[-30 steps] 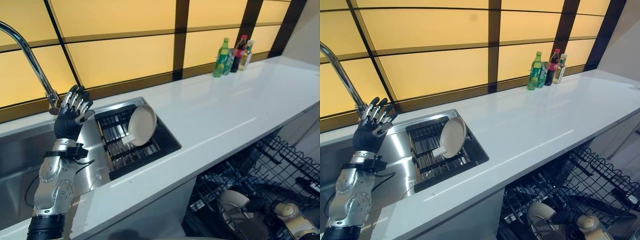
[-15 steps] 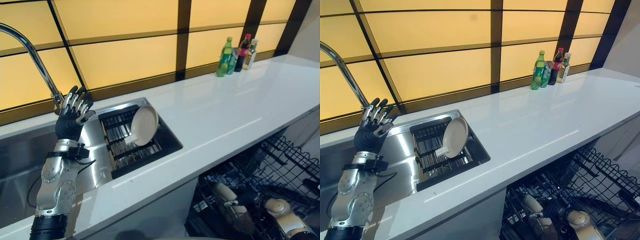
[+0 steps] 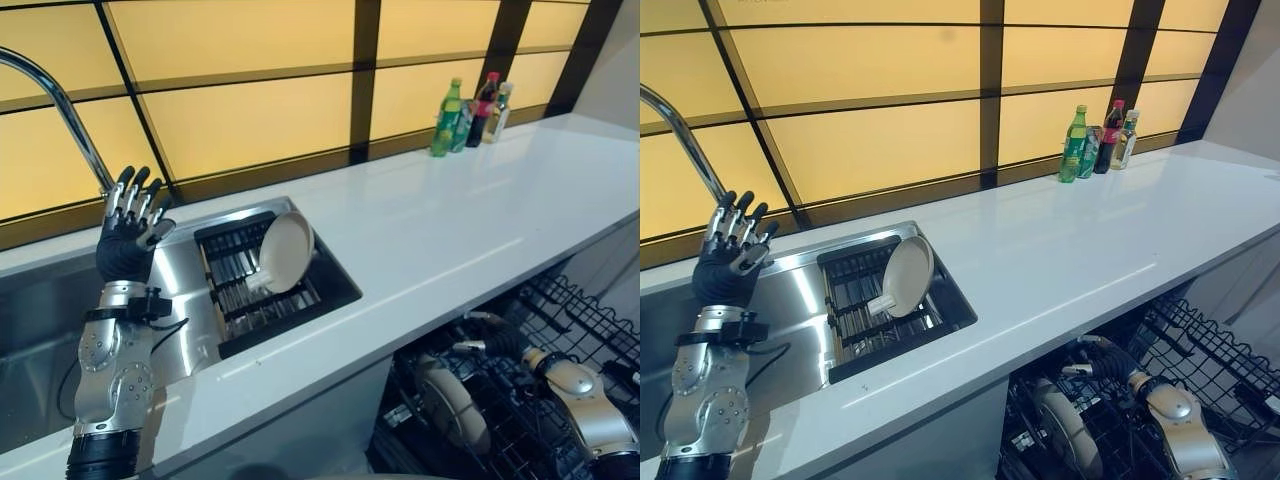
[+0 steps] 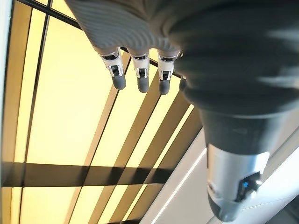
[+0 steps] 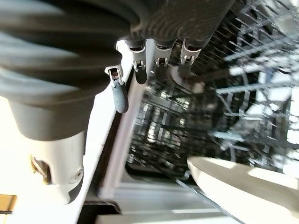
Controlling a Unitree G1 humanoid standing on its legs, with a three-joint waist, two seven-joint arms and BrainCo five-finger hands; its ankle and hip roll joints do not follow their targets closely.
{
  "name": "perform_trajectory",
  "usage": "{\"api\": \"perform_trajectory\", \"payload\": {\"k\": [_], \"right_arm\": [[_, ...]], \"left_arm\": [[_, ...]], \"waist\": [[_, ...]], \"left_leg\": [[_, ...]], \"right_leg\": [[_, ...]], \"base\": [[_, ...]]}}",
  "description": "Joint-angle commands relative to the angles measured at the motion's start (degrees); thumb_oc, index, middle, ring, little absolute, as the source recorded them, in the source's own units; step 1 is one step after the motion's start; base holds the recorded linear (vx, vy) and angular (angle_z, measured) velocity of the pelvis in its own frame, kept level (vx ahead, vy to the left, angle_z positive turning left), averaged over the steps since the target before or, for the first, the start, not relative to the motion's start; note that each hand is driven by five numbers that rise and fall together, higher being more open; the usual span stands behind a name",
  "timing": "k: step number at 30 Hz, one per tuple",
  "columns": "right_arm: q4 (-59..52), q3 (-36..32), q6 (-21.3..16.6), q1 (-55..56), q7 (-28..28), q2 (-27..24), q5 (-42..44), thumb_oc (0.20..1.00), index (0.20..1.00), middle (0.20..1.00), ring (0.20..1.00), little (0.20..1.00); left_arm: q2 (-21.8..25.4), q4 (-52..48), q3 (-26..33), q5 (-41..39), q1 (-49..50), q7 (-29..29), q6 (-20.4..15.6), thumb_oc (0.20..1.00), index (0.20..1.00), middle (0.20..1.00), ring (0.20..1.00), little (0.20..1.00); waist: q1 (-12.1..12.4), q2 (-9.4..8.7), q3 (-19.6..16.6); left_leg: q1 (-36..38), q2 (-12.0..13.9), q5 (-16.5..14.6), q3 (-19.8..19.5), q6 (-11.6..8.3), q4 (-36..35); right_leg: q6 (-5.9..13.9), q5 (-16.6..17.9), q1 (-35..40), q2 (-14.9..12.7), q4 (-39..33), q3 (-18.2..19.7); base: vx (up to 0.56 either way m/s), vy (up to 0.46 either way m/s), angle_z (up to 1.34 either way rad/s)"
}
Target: Pick up plates and place into dishwasher.
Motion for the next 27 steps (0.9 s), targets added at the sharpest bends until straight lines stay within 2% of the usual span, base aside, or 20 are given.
{"api": "perform_trajectory", "payload": {"k": [1,3,7,8,10,11,14,18,19,27], "right_arm": [[-5.69,-4.29,-5.5,-4.97,-3.13,-1.23,4.23,1.0,1.0,1.0,1.0,1.0],[-7.26,-5.26,-5.9,-4.75,-4.49,-1.15,4.92,1.0,1.0,1.0,1.0,1.0],[-11.73,-8.54,-7.02,-4.23,-9.39,0.31,6.98,1.0,1.0,1.0,1.0,1.0],[-12.9,-9.08,-7.92,-4.21,-11.13,0.96,7.72,1.0,1.0,1.0,1.0,1.0],[-14.88,-9.26,-8.69,-4.51,-12.75,2.25,8.84,1.0,1.0,1.0,1.0,1.0],[-15.85,-9.28,-8.88,-4.71,-13.52,3.02,9.45,1.0,1.0,1.0,1.0,1.0],[-17.41,-9.69,-9.71,-4.33,-13.9,4.07,9.48,1.0,1.0,1.0,1.0,1.0],[-17.92,-9.99,-10.76,-3.41,-14.02,3.68,10.39,1.0,1.0,1.0,1.0,1.0],[-17.83,-10.03,-10.94,-3.23,-14.04,3.29,10.87,1.0,1.0,1.0,1.0,1.0],[-17.11,-9.73,-10.07,-2.13,-15.04,0.22,14.25,1.0,1.0,1.0,1.0,1.0]], "left_arm": [[1.95,1.37,1.95,-0.03,-1.54,-0.98,-3.27,1.0,1.0,1.0,1.0,1.0],[1.84,1.48,2.61,0.74,-1.25,-0.93,-3.55,1.0,1.0,1.0,1.0,1.0],[1.86,1.69,4.28,6.77,0.1,1.02,-5.72,1.0,1.0,1.0,1.0,1.0],[2.21,1.77,4.96,8.67,0.83,2.42,-6.29,1.0,1.0,1.0,1.0,1.0],[3.16,1.99,6.05,13.9,2.49,5.68,-8.45,1.0,1.0,1.0,1.0,1.0],[4.06,2.31,6.62,17.03,3.15,7.37,-9.73,1.0,1.0,1.0,1.0,1.0],[7.16,4.47,7.7,25.27,3.96,11.72,-12.63,1.0,1.0,1.0,1.0,1.0],[11.03,6.75,6.83,40.77,3.56,19.64,-14.46,1.0,1.0,1.0,1.0,1.0],[13.7,7.91,6.16,46.84,3.45,23.5,-14.64,1.0,1.0,1.0,1.0,1.0],[24.68,12.4,1.18,65.22,1.56,33.51,-13.67,1.0,1.0,1.0,1.0,1.0]], "waist": [[0.43,-2.85,-1.28],[0.5,-2.94,-1.05],[1.26,-3.21,-0.2],[1.78,-3.32,-0.08],[2.66,-2.97,0.03],[3.07,-2.71,0.05],[3.64,-2.14,-0.08],[2.64,-1.54,-0.75],[2.11,-1.23,-1.08],[0.09,-0.4,-2.41]], "left_leg": [[-3.58,1.09,3.53,-2.65,-0.59,0.08],[-3.39,1.22,3.72,-2.68,-0.63,0.37],[-6.02,-0.33,3.23,-5.71,-0.05,6.69],[-6.27,-1.34,2.24,-7.39,0.81,5.92],[-6.0,-2.64,2.79,-10.39,1.72,2.42],[-6.33,-3.16,3.79,-11.52,1.87,0.89],[-7.54,-4.42,4.07,-14.24,1.74,0.44],[-7.28,-4.63,3.74,-13.17,1.42,0.08],[-7.17,-4.81,3.47,-12.66,1.43,0.08],[-6.25,-6.09,2.09,-10.42,2.38,0.08]], "right_leg": [[-2.15,-4.03,0.22,2.39,1.75,-1.43],[-2.51,-4.24,0.08,2.53,2.22,-1.13],[-3.38,-4.12,-0.17,2.3,2.94,-0.54],[-3.32,-3.93,-0.1,2.16,2.92,0.02],[-3.15,-4.16,0.09,2.4,2.83,1.3],[-3.02,-4.06,-0.06,2.54,2.74,1.89],[-2.59,-4.41,-0.1,2.39,2.28,2.73],[-2.08,-3.95,-0.86,1.53,1.96,1.88],[-1.74,-3.87,-1.08,1.1,2.08,1.69],[0.16,-2.65,-1.85,-0.6,1.91,2.88]], "base": [[-0.03,-0.062,-0.01],[-0.03,-0.048,0.0],[-0.01,-0.019,-0.13],[0.04,0.025,-0.19],[0.04,0.069,-0.24],[0.03,0.088,-0.42],[0.03,0.117,-0.25],[0.02,0.151,-0.14],[0.04,0.151,-0.07],[0.1,0.13,-0.03]]}}
